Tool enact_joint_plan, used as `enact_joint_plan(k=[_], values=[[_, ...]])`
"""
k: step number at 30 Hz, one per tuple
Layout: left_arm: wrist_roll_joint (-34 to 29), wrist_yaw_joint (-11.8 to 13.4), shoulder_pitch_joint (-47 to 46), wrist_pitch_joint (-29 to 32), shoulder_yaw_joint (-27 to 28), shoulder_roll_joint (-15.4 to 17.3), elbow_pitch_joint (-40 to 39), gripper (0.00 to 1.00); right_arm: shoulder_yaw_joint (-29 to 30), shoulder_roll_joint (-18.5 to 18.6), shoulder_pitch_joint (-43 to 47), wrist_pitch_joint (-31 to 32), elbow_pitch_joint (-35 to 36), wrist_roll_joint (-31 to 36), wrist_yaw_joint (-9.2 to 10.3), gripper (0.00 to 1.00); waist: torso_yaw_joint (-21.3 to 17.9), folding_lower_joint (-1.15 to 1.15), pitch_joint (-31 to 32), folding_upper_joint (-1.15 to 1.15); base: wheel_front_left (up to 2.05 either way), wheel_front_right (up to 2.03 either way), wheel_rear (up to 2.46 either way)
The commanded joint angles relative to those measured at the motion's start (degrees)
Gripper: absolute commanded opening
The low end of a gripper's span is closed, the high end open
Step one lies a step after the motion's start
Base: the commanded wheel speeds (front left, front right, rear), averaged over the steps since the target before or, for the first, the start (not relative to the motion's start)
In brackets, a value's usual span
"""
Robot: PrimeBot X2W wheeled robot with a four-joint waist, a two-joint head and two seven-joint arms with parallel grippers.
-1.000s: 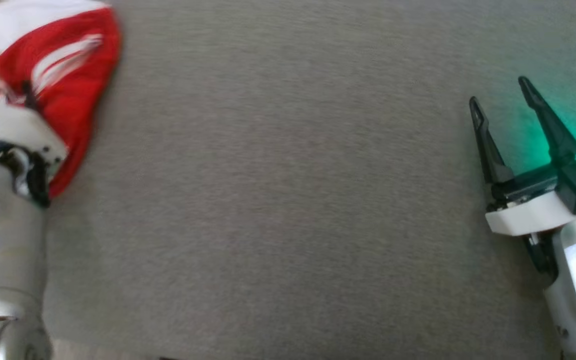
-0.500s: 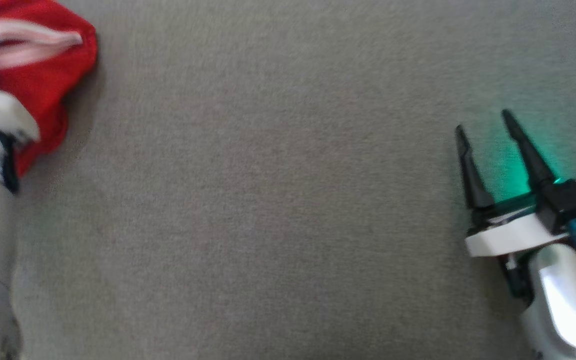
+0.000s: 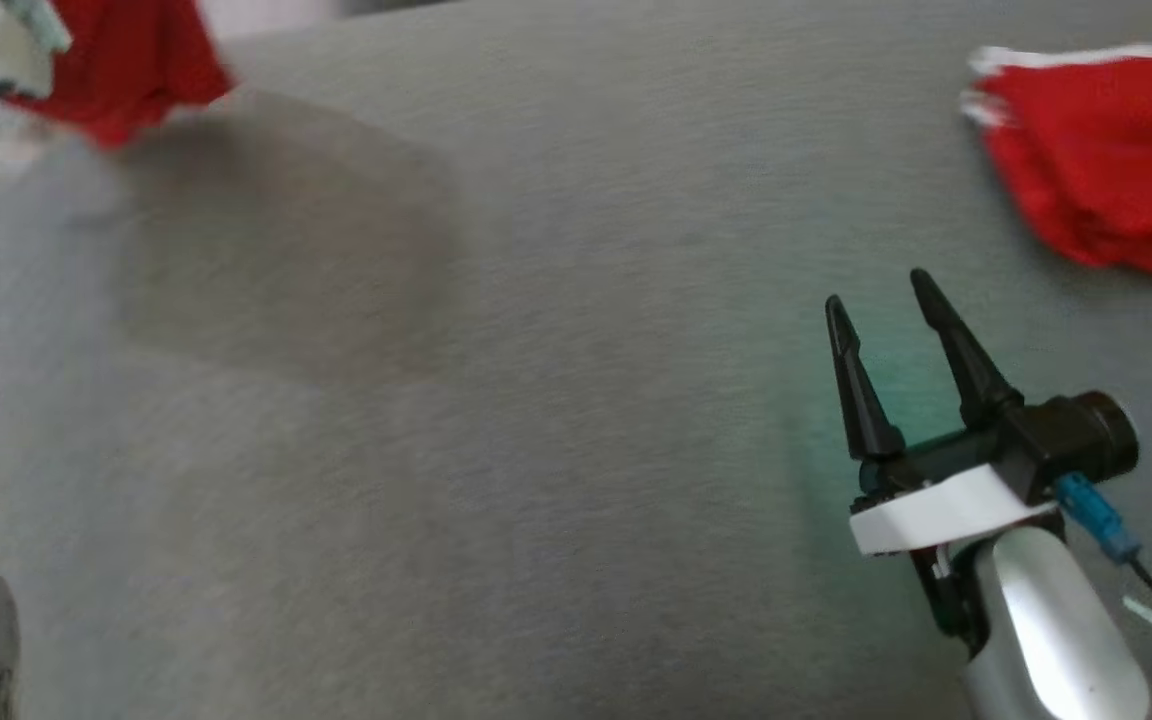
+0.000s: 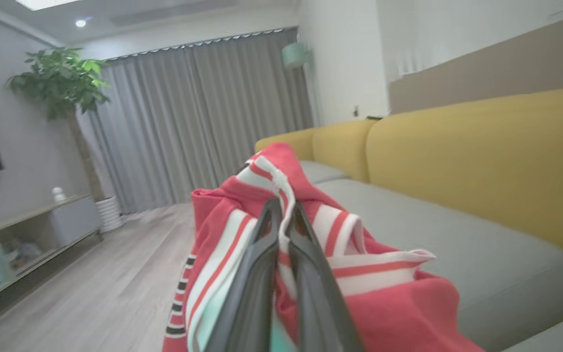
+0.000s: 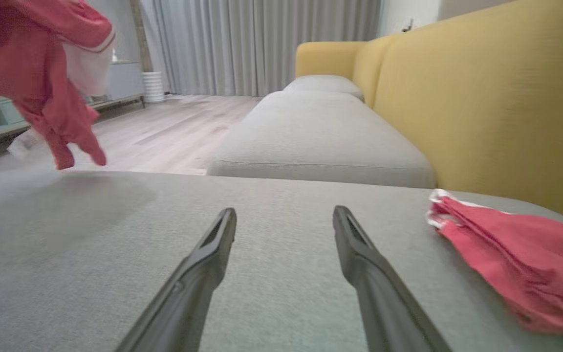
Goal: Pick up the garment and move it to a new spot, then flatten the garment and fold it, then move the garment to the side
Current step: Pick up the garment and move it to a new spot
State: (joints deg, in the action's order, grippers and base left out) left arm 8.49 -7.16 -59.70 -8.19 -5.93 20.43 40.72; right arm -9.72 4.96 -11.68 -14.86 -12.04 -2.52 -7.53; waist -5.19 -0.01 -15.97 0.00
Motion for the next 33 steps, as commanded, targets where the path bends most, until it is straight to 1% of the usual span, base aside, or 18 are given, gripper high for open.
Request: enact_joint_plan(k=[1, 5, 8, 11, 13, 14, 16, 21, 22, 23, 26, 29, 31, 33], values=[[0.74, -0.25, -2.93, 0.93, 0.4, 2.17, -4.02, 0.0, -0.93, -0.66, 0.25, -0.14, 1.51, -0.13, 0.04, 1.0, -6.99, 0.01, 4.07, 0.0, 0.0, 0.0, 0.0], [3.52, -0.3, -2.04, 5.42, -3.73, 1.04, -12.09, 0.0, -0.37, -1.58, 1.01, -0.14, 1.79, -0.52, 0.04, 1.0, -11.54, 0.01, 5.08, 0.0, 0.0, 0.0, 0.0], [5.34, -0.31, -1.39, 8.02, -6.75, -0.87, -16.29, 0.0, 0.5, -1.88, 1.88, -0.14, 2.39, -0.79, 0.04, 1.0, -13.37, 0.01, 5.08, 0.0, 0.0, 0.0, 0.0], [6.07, -0.32, -0.19, 9.19, -9.65, -3.13, -18.04, 0.0, 1.22, -2.02, 2.56, -0.14, 2.8, -1.11, 0.04, 1.0, -14.61, 0.01, 4.42, 0.0, 0.0, 0.0, 0.0], [6.71, -0.32, 1.53, 9.06, -11.54, -4.57, -18.11, 0.0, 0.84, -2.05, 2.71, -0.14, 3.1, -2.05, 0.04, 1.0, -15.22, 0.01, 3.84, 0.0, 0.0, 0.0, 0.0], [7.94, -0.32, 3.74, 8.6, -14.54, -5.59, -17.9, 0.0, 0.56, -2.06, 2.56, -0.14, 3.62, -3.08, 0.04, 1.0, -15.51, 0.01, 2.78, 0.0, 0.0, 0.0, 0.0], [9.3, -0.32, 5.88, 7.97, -16.46, -6.15, -16.89, 0.0, 0.7, -2.06, 2.19, -0.14, 4.38, -4.22, 0.04, 1.0, -15.26, 0.01, 1.13, 0.0, 0.0, 0.0, 0.0], [11.19, -0.32, 12.8, 2.95, -21.42, -8.42, -10.68, 0.0, -0.82, -2.07, 1.33, -0.14, 4.2, -5.4, 0.04, 1.0, -13.6, 0.01, -2.02, 0.0, 0.0, 0.0, 0.0], [11.59, -0.32, 14.51, 1.76, -22.03, -8.92, -8.7, 0.3, -1.0, -2.07, 1.1, -0.14, 4.06, -5.4, 0.04, 1.0, -13.26, 0.01, -2.26, 0.0, 0.0, 0.0, 0.0], [11.8, -0.28, 16.11, 0.39, -22.35, -9.43, -6.79, 1.0, -0.98, -2.07, 0.93, -0.14, 3.95, -5.42, 0.04, 1.0, -12.89, 0.01, -2.34, 0.0, 0.0, 0.0, 0.0], [11.3, 1.62, 20.8, -4.45, -22.82, -10.93, -2.28, 1.0, -0.83, -2.07, 0.69, -0.14, 3.55, -5.2, 0.04, 1.0, -11.3, 0.01, -1.74, 0.0, 0.0, 0.0, 0.0], [10.7, 5.1, 25.73, -6.62, -21.59, -12.53, -1.71, 1.0, -0.12, -2.08, 1.47, -0.14, 2.93, -4.39, 0.04, 1.0, -8.6, 0.01, 0.18, 0.0, 0.0, 0.0, 0.0], [10.63, 6.93, 29.81, -6.75, -18.51, -13.59, -7.02, 1.0, 0.65, -2.08, 2.27, -0.14, 2.47, -3.96, 0.04, 1.0, -6.45, 0.01, 1.7, 0.0, 0.0, 0.0, 0.0], [9.63, 8.08, 35.25, -6.77, -15.58, -14.3, -12.87, 1.0, 1.43, -2.08, 3.16, -0.14, 2.05, -3.69, 0.04, 1.0, -4.24, 0.01, 3.46, 0.0, 0.0, 0.0, 0.0]])
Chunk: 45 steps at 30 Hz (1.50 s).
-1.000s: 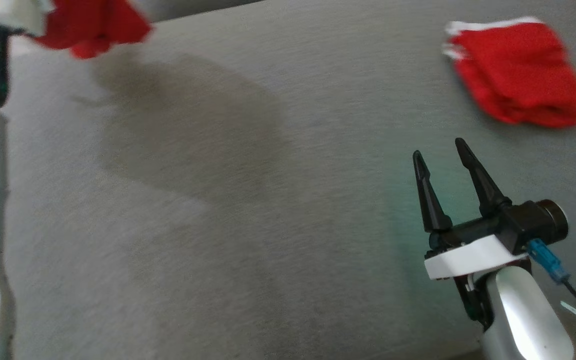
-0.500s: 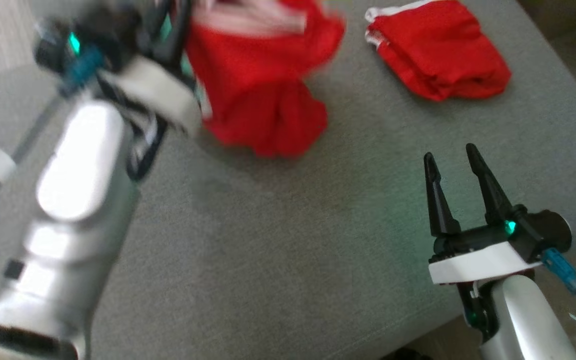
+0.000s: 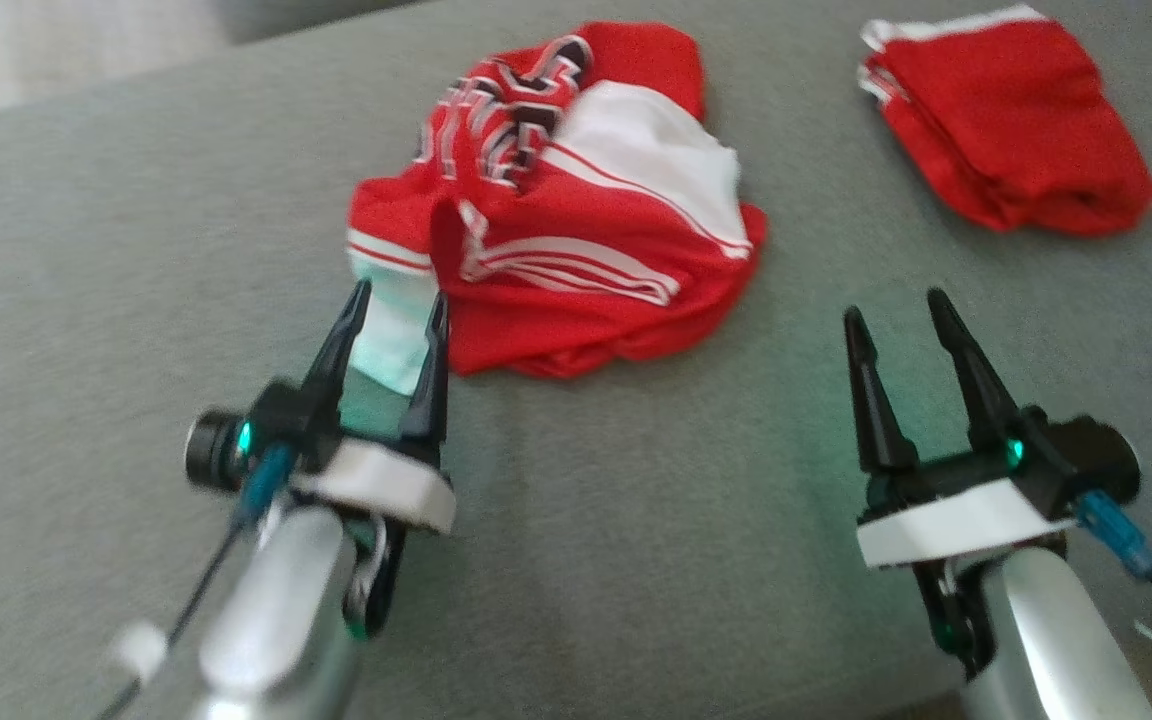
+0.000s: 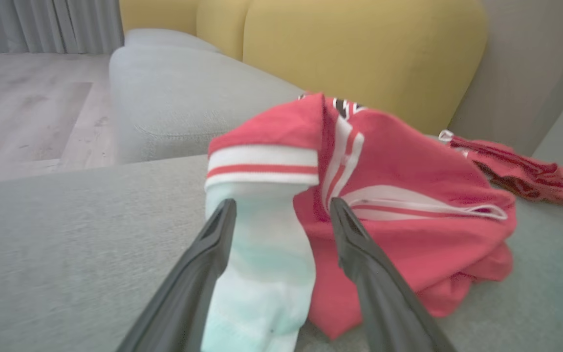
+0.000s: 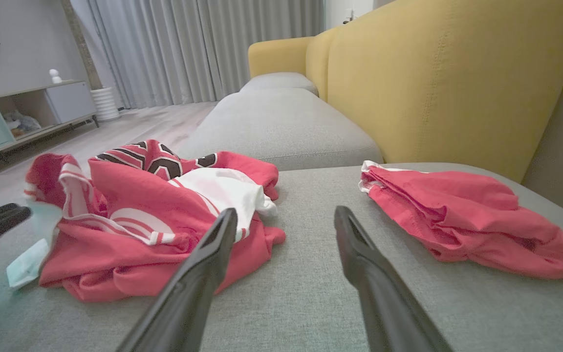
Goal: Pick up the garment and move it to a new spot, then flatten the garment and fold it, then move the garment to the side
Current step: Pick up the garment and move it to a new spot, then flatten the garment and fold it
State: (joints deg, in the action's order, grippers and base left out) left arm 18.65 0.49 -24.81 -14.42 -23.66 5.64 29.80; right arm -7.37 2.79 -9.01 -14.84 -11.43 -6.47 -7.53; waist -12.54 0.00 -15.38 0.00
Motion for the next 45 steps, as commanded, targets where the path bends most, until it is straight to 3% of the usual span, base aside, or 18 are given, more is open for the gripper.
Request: enact_joint_plan(k=[1, 7, 13, 17, 37, 45], values=[[-1.18, 0.85, 3.06, -0.55, 3.64, 0.15, -4.76, 1.0, -0.47, 0.1, 1.0, -0.16, 1.23, 0.43, 0.04, 1.0, 4.35, 0.0, 3.85, 0.0, 0.0, 0.0, 0.0], [-5.2, 2.49, 17.71, -0.57, 12.05, -2.01, -17.33, 1.0, 1.42, 0.1, 5.29, -0.16, 0.29, 0.39, 0.04, 1.0, 10.79, 0.0, 10.35, 0.0, 0.0, 0.0, 0.0], [-8.26, 3.26, 25.97, -0.57, 14.97, -2.67, -22.79, 1.0, 2.23, 0.1, 9.02, -0.16, 0.68, -0.53, 0.04, 1.0, 14.05, 0.0, 14.59, 0.0, 0.0, 0.0, 0.0], [-8.1, 4.0, 28.44, -0.57, 13.84, -2.73, -25.29, 1.0, 1.89, 0.1, 10.69, -0.16, 1.07, -0.33, 0.04, 1.0, 15.39, 0.0, 16.07, 0.0, 0.0, 0.0, 0.0], [-11.31, 4.54, 29.39, -0.58, 12.82, -2.76, -25.68, 1.0, 0.75, 0.09, 12.14, -0.16, 0.88, -1.19, 0.04, 1.0, 15.87, 0.0, 17.15, 0.0, 0.0, 0.0, 0.0], [-11.46, 4.95, 29.36, -0.58, 12.26, -2.76, -25.6, 1.0, -0.21, 0.09, 11.06, -0.16, 0.31, -1.05, 0.04, 1.0, 14.35, 0.0, 16.82, 0.0, 0.0, 0.0, 0.0]])
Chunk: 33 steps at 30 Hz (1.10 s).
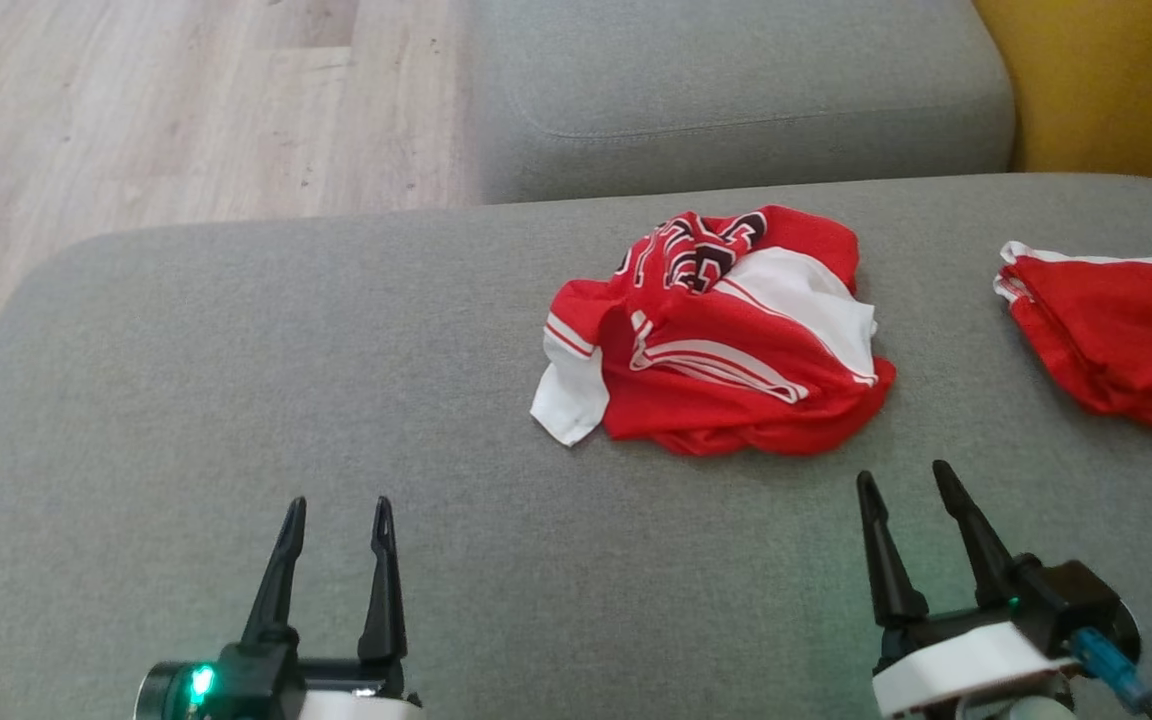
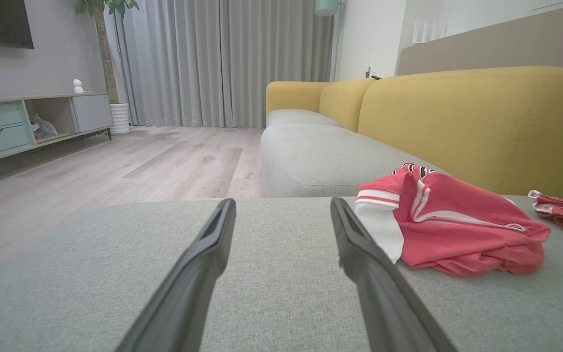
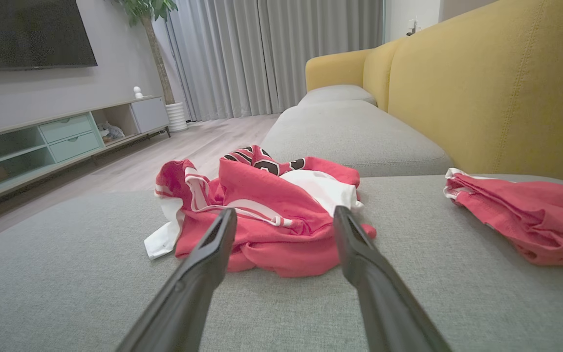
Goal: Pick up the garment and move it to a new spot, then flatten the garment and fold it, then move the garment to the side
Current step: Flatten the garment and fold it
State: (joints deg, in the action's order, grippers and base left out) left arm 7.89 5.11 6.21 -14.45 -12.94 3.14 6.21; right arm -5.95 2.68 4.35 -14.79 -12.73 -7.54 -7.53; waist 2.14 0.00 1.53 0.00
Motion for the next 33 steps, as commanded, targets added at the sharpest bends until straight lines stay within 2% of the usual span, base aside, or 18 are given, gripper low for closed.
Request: enact_joint_plan(k=[1, 9, 11, 12, 17, 23, 28, 33], values=[[-0.71, 0.46, -1.73, -0.54, 1.51, -0.26, -2.01, 1.0, -1.78, 0.2, -2.38, -0.21, 1.54, -0.01, 0.04, 1.0, -0.65, 0.0, -0.2, 0.0, 0.0, 0.0, 0.0], [-1.49, -0.32, -4.66, -0.54, 0.13, -0.26, -1.16, 1.0, -3.74, 0.2, -3.84, -0.21, 1.97, -0.28, 0.04, 1.0, -6.14, 0.0, -2.64, 0.0, 0.0, 0.0, 0.0], [-2.55, -1.83, -8.59, -0.54, -1.35, -0.26, -0.3, 1.0, -4.66, 0.2, -4.96, -0.21, 2.59, -0.5, 0.04, 1.0, -9.63, 0.0, -5.18, 0.0, 0.0, 0.0, 0.0], [-2.55, -1.83, -8.59, -0.54, -1.35, -0.26, -0.3, 1.0, -4.66, 0.2, -4.96, -0.21, 2.59, -0.5, 0.04, 1.0, -9.63, 0.0, -5.18, 0.0, 0.0, 0.0, 0.0], [-5.98, -4.98, -18.75, -0.54, -4.84, -0.24, 3.91, 1.0, -5.61, 0.2, -7.6, -0.21, 3.7, -0.99, 0.04, 1.0, -16.41, 0.0, -9.66, 0.0, 0.0, 0.0, 0.0], [-11.36, -7.58, -31.3, -0.54, -9.78, 0.4, 15.51, 1.0, -7.16, 0.2, -9.61, -0.21, 4.56, -2.62, 0.04, 1.0, -23.98, 0.0, -13.62, 0.0, 0.0, 0.0, 0.0], [-14.46, -9.4, -40.69, 2.19, -13.52, 0.43, 29.79, 1.0, -8.53, 0.2, -9.95, -0.21, 5.23, -4.47, 0.04, 1.0, -29.67, 0.0, -16.32, 0.0, 0.0, 0.0, 0.0], [-15.37, -7.83, -44.48, 5.99, -13.64, 0.69, 38.09, 1.0, -8.62, 0.2, -9.85, -0.21, 5.37, -5.59, 0.04, 1.0, -32.53, 0.0, -17.29, 0.0, 0.0, 0.0, 0.0]])
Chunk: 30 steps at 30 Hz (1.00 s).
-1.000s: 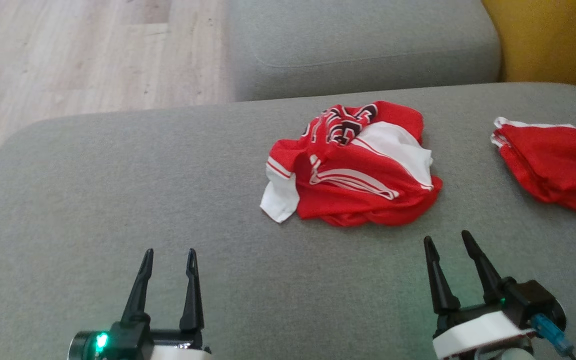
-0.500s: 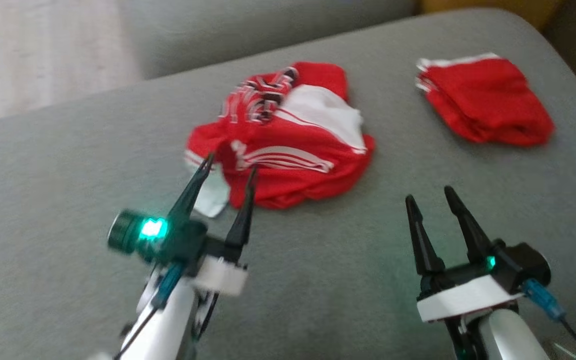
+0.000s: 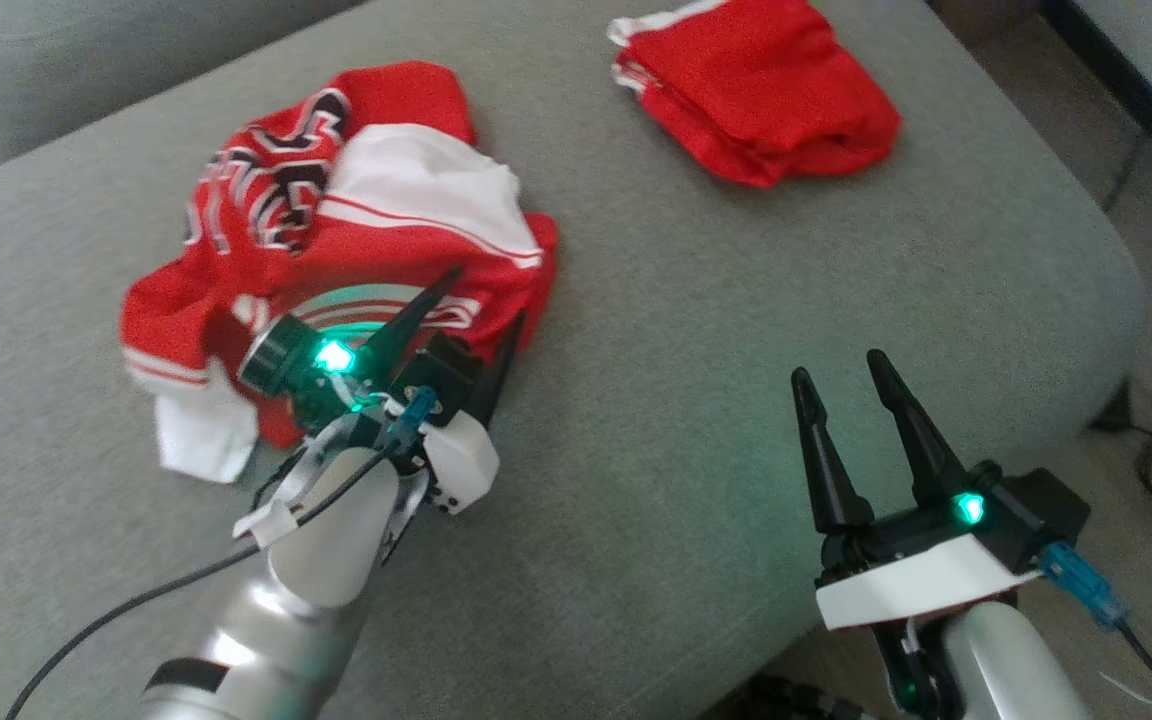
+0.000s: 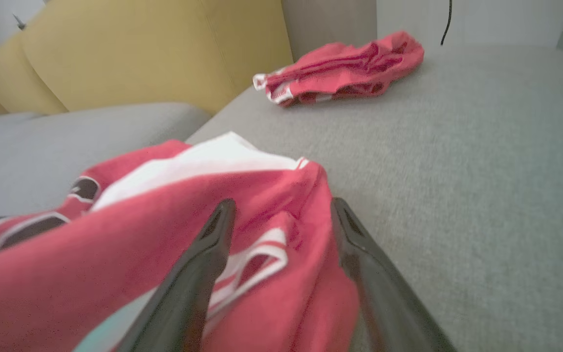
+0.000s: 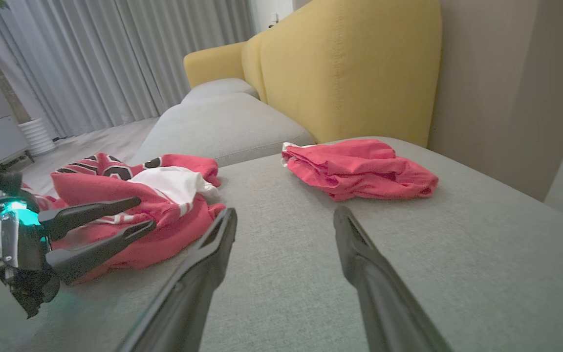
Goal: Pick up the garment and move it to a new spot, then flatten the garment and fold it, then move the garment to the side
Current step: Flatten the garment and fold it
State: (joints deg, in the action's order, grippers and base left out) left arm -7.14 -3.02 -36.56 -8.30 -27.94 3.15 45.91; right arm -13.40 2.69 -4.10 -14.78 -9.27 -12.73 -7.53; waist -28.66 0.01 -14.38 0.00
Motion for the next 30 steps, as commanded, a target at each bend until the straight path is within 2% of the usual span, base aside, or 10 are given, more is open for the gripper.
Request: enact_joint_plan(k=[1, 6, 7, 8, 9, 10, 14, 20, 26, 30], values=[[-0.37, 0.89, -2.03, 0.33, 1.55, 0.82, -0.22, 1.0, -1.11, 0.19, -1.31, -0.22, 1.88, -0.52, 0.04, 1.0, -2.06, -0.01, -1.41, 0.0, 0.0, 0.0, 0.0], [-0.59, 3.69, -2.67, 1.04, 1.79, 1.24, 4.82, 1.0, -0.72, 0.19, -0.89, -0.22, 1.49, -0.59, 0.04, 1.0, -2.3, -0.01, -0.95, 0.0, 0.0, 0.0, 0.0], [-0.39, 3.83, -2.65, 0.67, 1.72, 1.14, 5.3, 0.93, -0.54, 0.19, -0.77, -0.22, 1.43, -0.54, 0.04, 1.0, -2.05, -0.01, -0.7, 0.0, 0.0, 0.0, 0.0], [-0.08, 3.78, -2.6, -0.05, 1.58, 0.98, 5.51, 0.49, -0.4, 0.19, -0.7, -0.22, 1.41, -0.48, 0.04, 1.0, -1.73, -0.01, -0.43, 0.0, 0.0, 0.0, 0.0], [0.25, 3.57, -2.53, -0.94, 1.34, 0.79, 5.53, 0.11, -0.29, 0.19, -0.65, -0.22, 1.38, -0.42, 0.04, 1.0, -1.39, -0.01, -0.15, 0.0, 0.0, 0.0, 0.0], [0.63, 3.26, -2.55, -1.87, 1.02, 0.59, 5.43, 0.0, -0.24, 0.19, -0.59, -0.22, 1.34, -0.31, 0.04, 1.0, -0.93, -0.01, 0.21, 0.0, 0.0, 0.0, 0.0], [2.39, 1.37, -4.56, -4.89, -0.73, -0.03, 2.88, 0.0, -0.3, 0.19, -0.33, -0.22, 1.17, 0.34, 0.04, 1.0, 1.22, -0.01, 2.02, 0.0, 0.0, 0.0, 0.0], [9.13, -2.02, -11.52, -6.23, -3.17, -0.24, -6.15, 0.0, -0.25, 0.19, 0.36, -0.22, 0.59, 1.13, 0.04, 1.0, 4.52, -0.01, 5.14, 0.0, 0.0, 0.0, 0.0], [17.83, -1.76, -22.22, -6.16, -0.16, -0.26, -15.58, 0.0, 0.02, 0.19, 1.68, -0.22, 0.3, 1.65, 0.04, 1.0, 8.79, -0.01, 8.76, 0.0, 0.0, 0.0, 0.0], [22.43, -1.81, -19.88, -3.58, 2.95, 0.58, -16.88, 0.0, 0.6, 0.19, 2.67, -0.22, 0.3, 1.75, 0.04, 1.0, 12.32, -0.01, 9.85, 0.0, 0.0, 0.0, 0.0]])
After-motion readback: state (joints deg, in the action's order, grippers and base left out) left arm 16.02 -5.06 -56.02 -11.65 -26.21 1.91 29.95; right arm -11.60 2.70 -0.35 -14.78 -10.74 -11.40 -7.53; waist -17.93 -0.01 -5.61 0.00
